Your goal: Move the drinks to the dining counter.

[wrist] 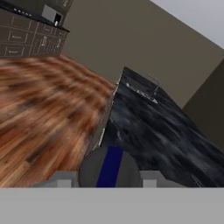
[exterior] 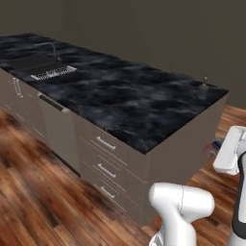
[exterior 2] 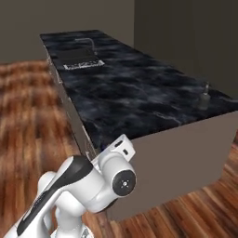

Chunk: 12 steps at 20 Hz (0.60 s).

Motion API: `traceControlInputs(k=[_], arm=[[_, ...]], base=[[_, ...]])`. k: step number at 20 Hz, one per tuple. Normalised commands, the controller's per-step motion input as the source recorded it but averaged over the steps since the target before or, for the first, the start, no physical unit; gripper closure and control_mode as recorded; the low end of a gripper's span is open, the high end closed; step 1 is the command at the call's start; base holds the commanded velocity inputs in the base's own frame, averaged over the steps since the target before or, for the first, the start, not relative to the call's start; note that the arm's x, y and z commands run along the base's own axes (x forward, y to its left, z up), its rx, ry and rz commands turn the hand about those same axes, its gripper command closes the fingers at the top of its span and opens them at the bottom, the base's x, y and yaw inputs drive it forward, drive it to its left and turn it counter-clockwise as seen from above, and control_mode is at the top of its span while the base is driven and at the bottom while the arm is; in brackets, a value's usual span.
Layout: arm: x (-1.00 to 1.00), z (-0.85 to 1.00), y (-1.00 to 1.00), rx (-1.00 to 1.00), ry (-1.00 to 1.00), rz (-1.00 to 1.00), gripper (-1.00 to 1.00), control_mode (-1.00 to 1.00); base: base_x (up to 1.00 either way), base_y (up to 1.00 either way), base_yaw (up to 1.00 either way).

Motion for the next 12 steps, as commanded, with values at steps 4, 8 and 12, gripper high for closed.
traceControlInputs(k=[4,8,12], arm=[[0.00,0.00,0.00,0.00,0.00,0.00,1.00,1.00],[0.00,0.00,0.00,0.00,0.00,0.00,1.00,1.00],[0.00,0.00,0.00,0.00,0.00,0.00,1.00,1.00]], base=[[0.38,-0.58,0.33],[0.47,-0.50,0.43],[0.34,-0.46,0.51]])
